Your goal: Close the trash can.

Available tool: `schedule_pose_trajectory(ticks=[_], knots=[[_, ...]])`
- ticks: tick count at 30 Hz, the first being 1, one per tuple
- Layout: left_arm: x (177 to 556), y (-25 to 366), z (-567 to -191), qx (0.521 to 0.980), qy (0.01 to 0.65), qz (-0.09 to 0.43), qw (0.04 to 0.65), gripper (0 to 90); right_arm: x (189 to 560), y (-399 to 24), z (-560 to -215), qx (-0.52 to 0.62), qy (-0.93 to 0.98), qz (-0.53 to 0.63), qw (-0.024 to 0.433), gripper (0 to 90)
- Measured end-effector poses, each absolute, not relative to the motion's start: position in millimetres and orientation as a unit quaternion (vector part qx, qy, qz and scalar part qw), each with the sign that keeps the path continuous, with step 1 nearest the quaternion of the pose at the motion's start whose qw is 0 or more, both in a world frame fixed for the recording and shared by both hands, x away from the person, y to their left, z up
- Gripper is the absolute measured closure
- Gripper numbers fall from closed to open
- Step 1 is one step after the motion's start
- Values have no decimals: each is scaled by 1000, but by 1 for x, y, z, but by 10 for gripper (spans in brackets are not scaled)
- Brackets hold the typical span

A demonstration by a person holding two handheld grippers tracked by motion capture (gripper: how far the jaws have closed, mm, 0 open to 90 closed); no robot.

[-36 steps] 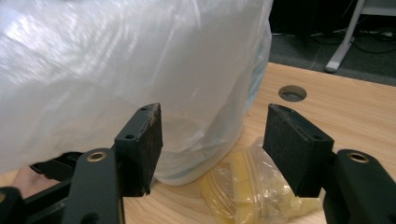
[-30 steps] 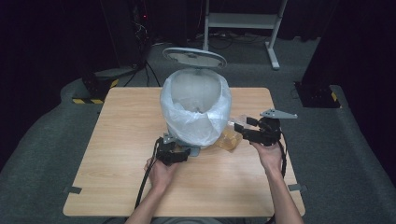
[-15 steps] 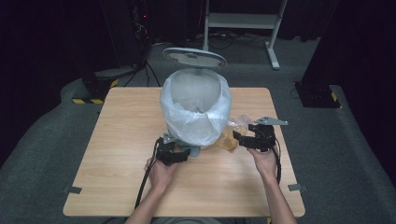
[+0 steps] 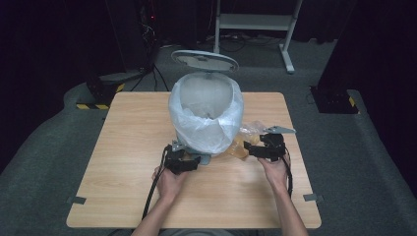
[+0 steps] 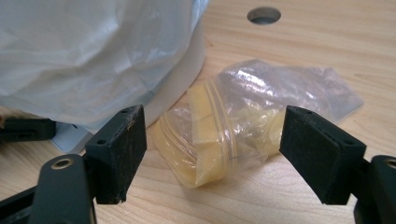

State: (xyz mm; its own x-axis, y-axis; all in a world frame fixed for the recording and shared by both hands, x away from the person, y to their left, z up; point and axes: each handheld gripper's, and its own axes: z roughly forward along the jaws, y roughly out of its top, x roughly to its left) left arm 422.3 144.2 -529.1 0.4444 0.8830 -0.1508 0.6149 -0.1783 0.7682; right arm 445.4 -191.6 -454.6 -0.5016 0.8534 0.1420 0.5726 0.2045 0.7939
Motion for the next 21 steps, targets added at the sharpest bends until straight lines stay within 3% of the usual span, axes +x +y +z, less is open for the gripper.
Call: schedule_pose_trajectory(ticks=[21], knots=[[422,144,-529,749,501,166,401,209,462,-174,-487,479,770,383,174,283]])
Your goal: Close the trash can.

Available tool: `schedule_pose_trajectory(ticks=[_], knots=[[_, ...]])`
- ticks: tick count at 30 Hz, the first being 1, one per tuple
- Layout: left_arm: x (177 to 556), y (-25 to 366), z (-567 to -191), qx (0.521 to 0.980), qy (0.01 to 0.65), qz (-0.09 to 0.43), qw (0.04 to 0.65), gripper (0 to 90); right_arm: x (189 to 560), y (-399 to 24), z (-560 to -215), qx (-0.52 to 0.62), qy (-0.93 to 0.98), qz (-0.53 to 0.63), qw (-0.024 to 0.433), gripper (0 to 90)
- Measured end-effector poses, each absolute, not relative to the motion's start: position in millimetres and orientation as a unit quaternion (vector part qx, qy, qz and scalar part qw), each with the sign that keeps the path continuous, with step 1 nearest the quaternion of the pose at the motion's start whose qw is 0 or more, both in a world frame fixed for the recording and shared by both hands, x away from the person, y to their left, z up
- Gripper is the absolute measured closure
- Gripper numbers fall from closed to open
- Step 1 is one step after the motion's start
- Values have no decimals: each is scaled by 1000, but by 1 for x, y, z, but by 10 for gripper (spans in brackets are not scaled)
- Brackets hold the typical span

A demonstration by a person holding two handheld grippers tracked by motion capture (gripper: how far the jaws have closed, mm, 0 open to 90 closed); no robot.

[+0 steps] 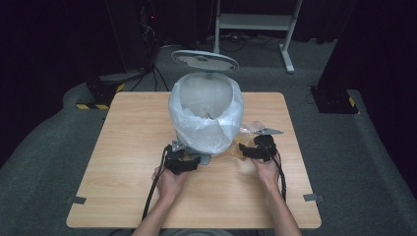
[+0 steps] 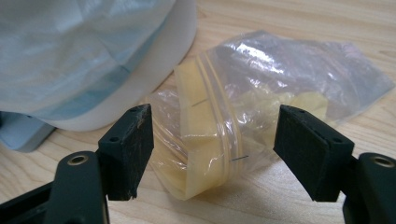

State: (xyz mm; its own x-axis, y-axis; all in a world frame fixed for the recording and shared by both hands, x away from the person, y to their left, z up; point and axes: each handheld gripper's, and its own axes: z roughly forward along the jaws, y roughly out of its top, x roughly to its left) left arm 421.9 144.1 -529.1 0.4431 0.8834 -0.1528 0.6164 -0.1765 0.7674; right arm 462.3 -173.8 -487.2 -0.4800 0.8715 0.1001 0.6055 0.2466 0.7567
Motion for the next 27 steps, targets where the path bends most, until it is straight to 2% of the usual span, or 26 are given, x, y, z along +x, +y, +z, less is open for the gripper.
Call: schedule_pose_trajectory(ticks=[5,9,20,27], knots=[[422,144,-529,748,501,166,402,210,467,-171,-495,483,775,369,176,292],[422,144,-529,748,501,166,402,211,470,-172,-502,489,773,365,173,342],[422,144,-529,748,500,166,402,215,471,-176,-519,495,780,343,170,630],[422,144,-529,749,500,165,402,216,471,-179,-519,501,775,344,171,750]])
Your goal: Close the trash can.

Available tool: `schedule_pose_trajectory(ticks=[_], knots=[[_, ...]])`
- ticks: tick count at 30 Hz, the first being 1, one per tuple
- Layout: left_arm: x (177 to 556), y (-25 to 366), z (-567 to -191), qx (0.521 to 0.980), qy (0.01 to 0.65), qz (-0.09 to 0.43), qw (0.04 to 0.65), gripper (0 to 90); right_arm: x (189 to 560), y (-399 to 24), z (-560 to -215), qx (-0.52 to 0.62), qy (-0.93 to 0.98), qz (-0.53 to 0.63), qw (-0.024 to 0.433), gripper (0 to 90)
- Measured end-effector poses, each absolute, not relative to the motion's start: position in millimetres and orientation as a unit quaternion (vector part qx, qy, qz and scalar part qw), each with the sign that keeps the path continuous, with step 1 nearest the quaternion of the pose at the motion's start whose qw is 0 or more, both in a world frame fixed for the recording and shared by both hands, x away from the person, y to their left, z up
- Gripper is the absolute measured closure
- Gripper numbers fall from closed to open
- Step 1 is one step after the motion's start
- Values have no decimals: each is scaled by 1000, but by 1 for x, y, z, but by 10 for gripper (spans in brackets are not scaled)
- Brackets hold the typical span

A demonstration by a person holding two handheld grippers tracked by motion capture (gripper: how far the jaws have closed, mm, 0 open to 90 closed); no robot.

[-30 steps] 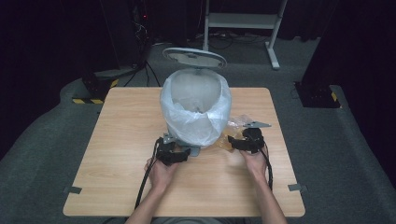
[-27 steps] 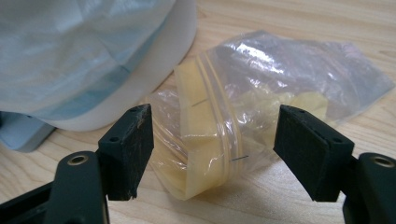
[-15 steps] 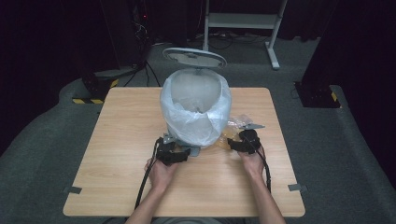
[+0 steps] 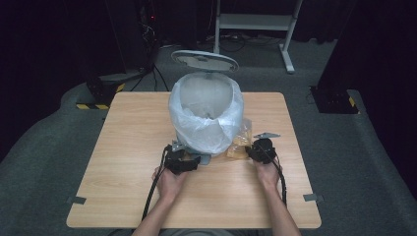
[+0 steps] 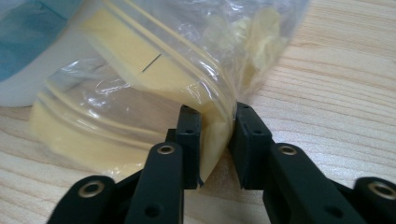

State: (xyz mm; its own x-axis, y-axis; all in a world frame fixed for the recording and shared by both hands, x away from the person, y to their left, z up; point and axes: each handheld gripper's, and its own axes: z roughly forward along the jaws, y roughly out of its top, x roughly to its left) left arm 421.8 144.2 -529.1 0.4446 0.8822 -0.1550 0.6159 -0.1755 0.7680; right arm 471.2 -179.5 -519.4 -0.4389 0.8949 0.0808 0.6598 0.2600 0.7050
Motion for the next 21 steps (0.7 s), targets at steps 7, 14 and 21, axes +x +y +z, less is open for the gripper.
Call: schedule_pose_trajectory(ticks=[7,14,21], knots=[[422,144,-529,748,501,165,403,216,468,-180,-516,502,774,345,176,811],[422,144,-529,748,500,165,403,217,464,-187,-514,504,768,354,178,846],[422,144,-529,748,500,165,403,218,458,-193,-508,502,763,364,185,866]])
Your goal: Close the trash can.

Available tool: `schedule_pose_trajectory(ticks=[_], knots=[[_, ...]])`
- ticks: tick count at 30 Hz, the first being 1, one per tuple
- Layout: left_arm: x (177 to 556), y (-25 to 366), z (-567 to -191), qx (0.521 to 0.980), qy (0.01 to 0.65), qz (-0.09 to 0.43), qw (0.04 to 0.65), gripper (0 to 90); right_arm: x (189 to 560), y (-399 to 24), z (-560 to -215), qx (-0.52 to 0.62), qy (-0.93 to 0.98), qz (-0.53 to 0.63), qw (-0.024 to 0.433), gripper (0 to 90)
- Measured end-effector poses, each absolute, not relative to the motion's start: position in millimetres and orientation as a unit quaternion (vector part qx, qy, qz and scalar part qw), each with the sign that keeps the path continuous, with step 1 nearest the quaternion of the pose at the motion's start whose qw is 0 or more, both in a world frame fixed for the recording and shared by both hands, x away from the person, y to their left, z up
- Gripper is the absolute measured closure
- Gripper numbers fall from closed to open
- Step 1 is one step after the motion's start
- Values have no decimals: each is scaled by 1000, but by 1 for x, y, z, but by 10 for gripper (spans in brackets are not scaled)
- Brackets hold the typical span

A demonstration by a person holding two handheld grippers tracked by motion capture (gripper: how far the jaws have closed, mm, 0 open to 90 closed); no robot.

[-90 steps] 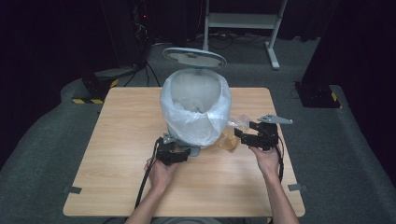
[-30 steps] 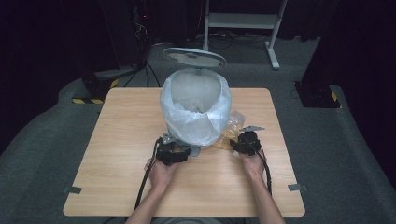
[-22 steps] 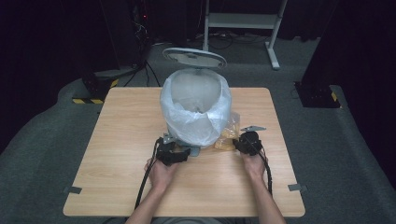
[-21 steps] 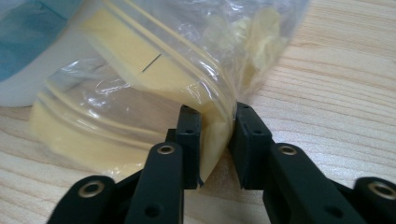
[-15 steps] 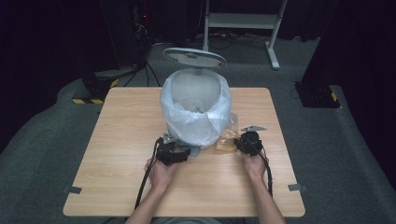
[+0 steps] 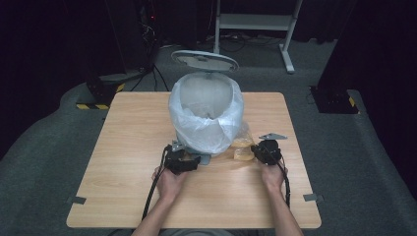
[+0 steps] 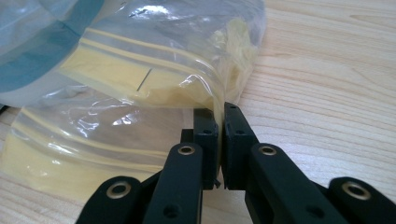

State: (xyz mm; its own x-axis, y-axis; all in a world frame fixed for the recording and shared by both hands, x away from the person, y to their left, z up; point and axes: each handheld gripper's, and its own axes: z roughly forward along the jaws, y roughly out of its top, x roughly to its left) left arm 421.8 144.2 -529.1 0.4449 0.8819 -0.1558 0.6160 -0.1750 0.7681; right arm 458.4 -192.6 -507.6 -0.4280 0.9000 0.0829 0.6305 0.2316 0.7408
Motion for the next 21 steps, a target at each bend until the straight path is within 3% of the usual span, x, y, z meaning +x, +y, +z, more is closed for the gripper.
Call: schedule_pose_trajectory(ticks=[21], knots=[[422,144,-529,749,500,165,403,219,433,-219,-483,498,751,379,209,871]])
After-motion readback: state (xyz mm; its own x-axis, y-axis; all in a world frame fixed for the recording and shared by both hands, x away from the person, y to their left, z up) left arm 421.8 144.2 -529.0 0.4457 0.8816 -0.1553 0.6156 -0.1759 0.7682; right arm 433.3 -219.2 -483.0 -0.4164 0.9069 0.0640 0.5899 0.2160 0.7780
